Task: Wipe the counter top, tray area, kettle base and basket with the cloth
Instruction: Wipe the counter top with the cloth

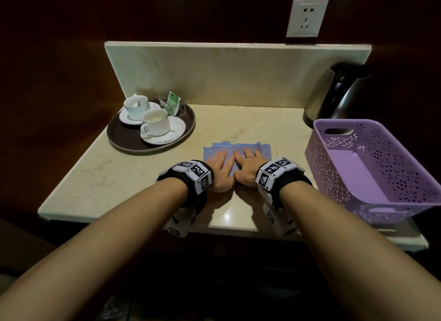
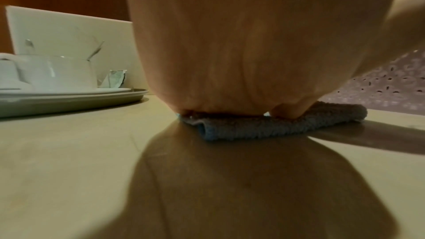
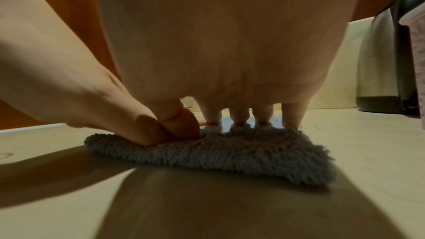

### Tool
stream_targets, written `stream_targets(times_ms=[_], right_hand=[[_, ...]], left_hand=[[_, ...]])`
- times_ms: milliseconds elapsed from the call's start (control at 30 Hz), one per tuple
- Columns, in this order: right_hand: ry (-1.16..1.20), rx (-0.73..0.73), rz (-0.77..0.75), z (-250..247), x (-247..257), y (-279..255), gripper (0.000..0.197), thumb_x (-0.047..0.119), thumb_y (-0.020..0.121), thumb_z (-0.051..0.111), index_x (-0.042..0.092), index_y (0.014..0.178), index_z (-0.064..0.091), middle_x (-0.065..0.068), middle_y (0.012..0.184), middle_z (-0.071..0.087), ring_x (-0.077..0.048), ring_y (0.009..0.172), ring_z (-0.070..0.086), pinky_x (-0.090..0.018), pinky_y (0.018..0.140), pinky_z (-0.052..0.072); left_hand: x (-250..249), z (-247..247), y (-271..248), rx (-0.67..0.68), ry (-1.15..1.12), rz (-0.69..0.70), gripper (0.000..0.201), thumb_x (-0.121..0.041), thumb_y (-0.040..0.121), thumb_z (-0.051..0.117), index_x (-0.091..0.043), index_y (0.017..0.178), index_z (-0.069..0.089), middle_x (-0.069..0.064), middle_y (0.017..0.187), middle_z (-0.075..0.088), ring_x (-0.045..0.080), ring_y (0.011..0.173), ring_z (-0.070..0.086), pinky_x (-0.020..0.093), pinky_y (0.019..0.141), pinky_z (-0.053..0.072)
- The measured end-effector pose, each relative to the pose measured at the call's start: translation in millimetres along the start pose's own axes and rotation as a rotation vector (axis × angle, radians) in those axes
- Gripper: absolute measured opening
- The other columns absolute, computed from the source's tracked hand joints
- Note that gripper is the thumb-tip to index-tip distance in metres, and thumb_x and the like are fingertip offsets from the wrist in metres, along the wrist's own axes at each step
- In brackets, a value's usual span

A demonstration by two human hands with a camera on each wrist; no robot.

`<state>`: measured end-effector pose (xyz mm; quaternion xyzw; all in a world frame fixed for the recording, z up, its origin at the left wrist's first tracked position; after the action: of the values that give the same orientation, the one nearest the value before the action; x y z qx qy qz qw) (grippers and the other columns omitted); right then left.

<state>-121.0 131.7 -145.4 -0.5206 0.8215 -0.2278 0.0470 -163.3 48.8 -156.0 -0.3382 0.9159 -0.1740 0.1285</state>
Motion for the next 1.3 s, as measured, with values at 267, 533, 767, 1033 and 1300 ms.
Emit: stream_targets(times_ms=[267, 533, 767, 1033, 1300], right_hand=[[-0.022, 0.022, -0.037, 15, 14, -26, 0.073, 0.039, 0.094, 0.033, 0.028, 0.155, -0.005, -0.005, 0.164, -0.009, -0.032, 0.151, -0.007, -0.05, 0.122, 0.001], [-0.069, 0.089, -0.069, 24, 25, -52, 0.083, 0.048, 0.09, 0.041, 0.029, 0.154, -0.008, -0.005, 0.164, -0.012, -0.034, 0.15, -0.01, -0.053, 0.121, 0.002], [-0.155, 0.109, -0.027, 25, 39, -56, 0.083, 0.052, 0.086, 0.039, 0.033, 0.154, -0.005, -0.006, 0.164, -0.004, -0.036, 0.15, -0.002, -0.058, 0.119, 0.009], [-0.319, 0.154, -0.029, 19, 78, -67, 0.075, 0.053, 0.095, 0.036, 0.027, 0.156, 0.002, -0.013, 0.163, 0.005, -0.037, 0.148, 0.016, -0.05, 0.119, 0.019], [-0.2, 0.049, -0.01, 22, 84, -61, 0.072, 0.046, 0.097, 0.042, 0.027, 0.156, 0.004, -0.017, 0.157, 0.019, -0.037, 0.145, 0.018, -0.05, 0.114, 0.023]], left_hand=[[0, 14, -36, 0.027, -0.045, -0.045, 0.067, -0.049, 0.103, 0.019, -0.019, 0.156, -0.01, 0.005, 0.163, -0.018, 0.019, 0.15, -0.016, 0.035, 0.12, -0.009], [3, 25, -59, 0.057, -0.013, -0.014, 0.073, -0.053, 0.102, 0.021, -0.017, 0.155, -0.012, 0.008, 0.162, -0.019, 0.02, 0.15, -0.017, 0.037, 0.122, -0.007], [12, 23, -78, 0.102, 0.046, 0.039, 0.078, -0.057, 0.099, 0.023, -0.016, 0.155, -0.014, 0.007, 0.162, -0.019, 0.021, 0.149, -0.018, 0.039, 0.122, -0.005], [46, 10, -105, 0.271, 0.118, 0.084, 0.091, -0.067, 0.093, 0.035, -0.026, 0.153, -0.02, 0.002, 0.161, -0.024, 0.022, 0.151, -0.01, 0.044, 0.121, 0.004], [53, 5, -105, 0.228, 0.095, 0.118, 0.08, -0.056, 0.101, 0.029, -0.017, 0.155, -0.014, 0.008, 0.163, -0.017, 0.023, 0.151, -0.011, 0.041, 0.12, -0.001]])
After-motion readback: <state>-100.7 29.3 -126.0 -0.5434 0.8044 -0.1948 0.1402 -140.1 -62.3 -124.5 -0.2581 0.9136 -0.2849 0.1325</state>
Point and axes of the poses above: each hand's wrist, its own y-axis towards the middle knuckle, its own z-axis out of the palm, x = y × z, the point moved 9 cm from there along y, towards the middle knuckle
